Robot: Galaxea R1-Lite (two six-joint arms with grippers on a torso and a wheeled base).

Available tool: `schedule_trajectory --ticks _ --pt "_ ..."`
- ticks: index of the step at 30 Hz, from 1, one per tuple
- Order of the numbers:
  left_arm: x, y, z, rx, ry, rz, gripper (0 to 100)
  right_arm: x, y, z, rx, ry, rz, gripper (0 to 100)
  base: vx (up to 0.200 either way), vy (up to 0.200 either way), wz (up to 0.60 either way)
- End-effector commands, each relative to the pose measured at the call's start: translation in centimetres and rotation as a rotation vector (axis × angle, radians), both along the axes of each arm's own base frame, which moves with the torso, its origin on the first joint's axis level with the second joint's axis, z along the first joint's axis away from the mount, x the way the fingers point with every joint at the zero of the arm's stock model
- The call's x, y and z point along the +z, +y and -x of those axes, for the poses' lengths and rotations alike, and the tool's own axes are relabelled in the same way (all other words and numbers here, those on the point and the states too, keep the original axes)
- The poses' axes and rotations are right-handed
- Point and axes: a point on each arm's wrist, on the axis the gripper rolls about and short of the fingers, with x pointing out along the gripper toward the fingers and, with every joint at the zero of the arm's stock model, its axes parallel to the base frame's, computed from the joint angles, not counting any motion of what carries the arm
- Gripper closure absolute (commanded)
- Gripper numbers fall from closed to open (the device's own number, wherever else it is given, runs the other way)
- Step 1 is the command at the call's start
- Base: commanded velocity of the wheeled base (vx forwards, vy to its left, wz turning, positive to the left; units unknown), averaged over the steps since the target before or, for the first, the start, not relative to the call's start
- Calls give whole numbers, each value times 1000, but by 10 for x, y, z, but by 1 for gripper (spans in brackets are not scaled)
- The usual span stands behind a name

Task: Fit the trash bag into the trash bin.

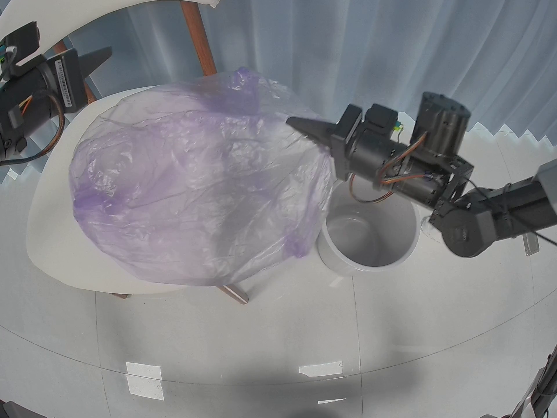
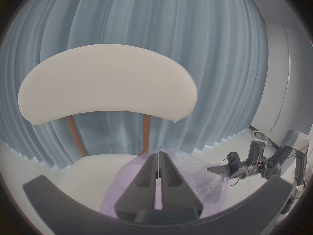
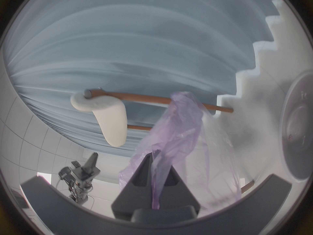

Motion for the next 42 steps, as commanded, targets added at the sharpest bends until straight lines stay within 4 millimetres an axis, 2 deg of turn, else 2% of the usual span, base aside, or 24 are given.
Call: schedule_trajectory --ticks 1,4,5,6,12,14,15,21,32,35,42 --pt "0 -11 1 -58 2 32 100 65 -50 30 -65 -93 -59 100 0 0 0" --pt "-2 -22 3 -118 23 55 100 82 -66 44 -74 -101 -58 100 0 0 0" --pt "-2 -22 3 -118 23 55 100 82 -66 44 -74 -101 -58 100 0 0 0" --pt "-4 -32 6 -169 39 70 100 90 -77 50 -84 -108 -58 100 0 0 0" --pt "-3 -49 2 -223 49 67 100 105 -113 55 -171 -138 -56 100 0 0 0" --pt "-3 -49 1 -223 49 67 100 105 -117 55 -185 -140 -55 100 0 0 0" --pt "3 -53 -3 -224 40 76 100 103 -135 50 -247 -137 -37 100 0 0 0" --pt "1 -56 -10 -219 57 78 100 98 -163 56 -285 -183 52 100 0 0 0" --pt "-2 -57 -15 -209 67 72 100 106 -176 66 -293 -297 163 100 0 0 0" --pt "-2 -57 -15 -209 67 72 100 113 -178 68 -297 -345 184 100 0 0 0" --pt "-2 -57 -15 -209 69 71 100 124 -184 74 -299 -342 207 100 0 0 0"
